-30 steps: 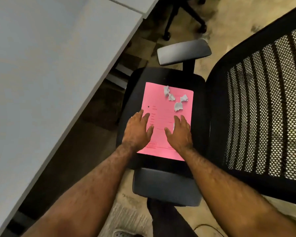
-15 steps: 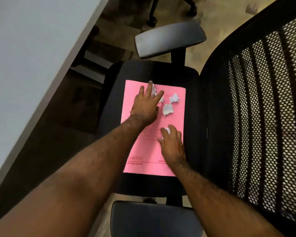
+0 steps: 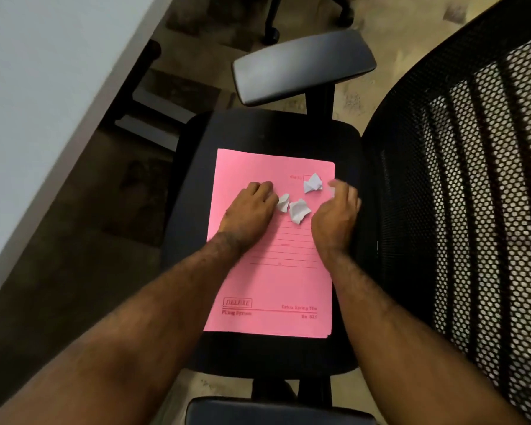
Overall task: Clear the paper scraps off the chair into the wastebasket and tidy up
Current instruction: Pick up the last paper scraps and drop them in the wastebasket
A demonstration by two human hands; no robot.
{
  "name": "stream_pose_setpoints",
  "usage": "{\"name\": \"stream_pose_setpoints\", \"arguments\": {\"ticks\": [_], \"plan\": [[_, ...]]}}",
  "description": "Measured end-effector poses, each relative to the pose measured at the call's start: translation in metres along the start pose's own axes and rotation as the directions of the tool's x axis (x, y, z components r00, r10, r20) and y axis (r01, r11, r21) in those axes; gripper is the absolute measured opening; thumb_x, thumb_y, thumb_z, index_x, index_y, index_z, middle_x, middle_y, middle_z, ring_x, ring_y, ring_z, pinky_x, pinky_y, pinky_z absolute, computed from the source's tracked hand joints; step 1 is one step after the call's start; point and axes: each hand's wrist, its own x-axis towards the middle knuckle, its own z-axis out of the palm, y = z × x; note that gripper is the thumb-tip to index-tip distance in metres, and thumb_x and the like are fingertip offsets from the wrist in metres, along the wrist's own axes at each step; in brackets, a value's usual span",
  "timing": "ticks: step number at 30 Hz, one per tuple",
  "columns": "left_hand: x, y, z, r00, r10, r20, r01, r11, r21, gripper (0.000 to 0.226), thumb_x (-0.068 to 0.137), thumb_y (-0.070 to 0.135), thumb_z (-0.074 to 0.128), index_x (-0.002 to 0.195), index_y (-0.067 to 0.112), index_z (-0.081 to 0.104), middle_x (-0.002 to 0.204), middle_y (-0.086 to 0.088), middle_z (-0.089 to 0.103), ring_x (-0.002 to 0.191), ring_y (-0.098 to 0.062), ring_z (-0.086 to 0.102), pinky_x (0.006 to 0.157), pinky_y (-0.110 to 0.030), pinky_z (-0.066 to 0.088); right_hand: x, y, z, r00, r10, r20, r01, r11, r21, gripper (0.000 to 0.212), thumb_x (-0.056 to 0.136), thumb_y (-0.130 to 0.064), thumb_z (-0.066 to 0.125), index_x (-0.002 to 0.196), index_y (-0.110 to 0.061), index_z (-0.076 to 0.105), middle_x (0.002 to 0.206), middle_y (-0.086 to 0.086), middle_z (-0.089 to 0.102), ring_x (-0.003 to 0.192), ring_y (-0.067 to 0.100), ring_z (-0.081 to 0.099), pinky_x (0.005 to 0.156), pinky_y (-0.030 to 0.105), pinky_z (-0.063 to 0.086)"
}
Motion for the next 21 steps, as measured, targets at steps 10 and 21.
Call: {"name": "stream_pose_setpoints", "arguments": {"ticks": [10,21], "plan": [[-0.026,0.000,0.002,0.984,-0.168,-0.067,0.151,0.967,-0.204,0.028,0.089,0.009,0.064,0.115,0.001,0.058,0.123,-0.015,0.058,0.103,-0.029,0.054,0.080,-0.040,0.056,-0.005,0.006,0.025,0.856,-0.313,0.411,0.429,0.874,-0.229,0.047,0.092,-0.046,0.054,0.124,-0.012,0.057,0.136,0.016,0.051,0.120,0.034,0.048,0.094,0.047,0.043],[-0.057,0.010,-0.016,0.783,-0.622,-0.012,0.501,0.642,-0.580,0.007,0.089,0.003,0.058,0.090,0.006,0.065,0.098,-0.007,0.062,0.089,-0.021,0.057,0.076,-0.028,0.050,-0.012,0.001,0.010,0.801,-0.391,0.454,0.462,0.885,-0.054,0.031,0.096,-0.029,0.059,0.086,-0.001,0.064,0.083,0.017,0.061,0.070,0.027,0.056,0.062,0.032,0.045]]}}
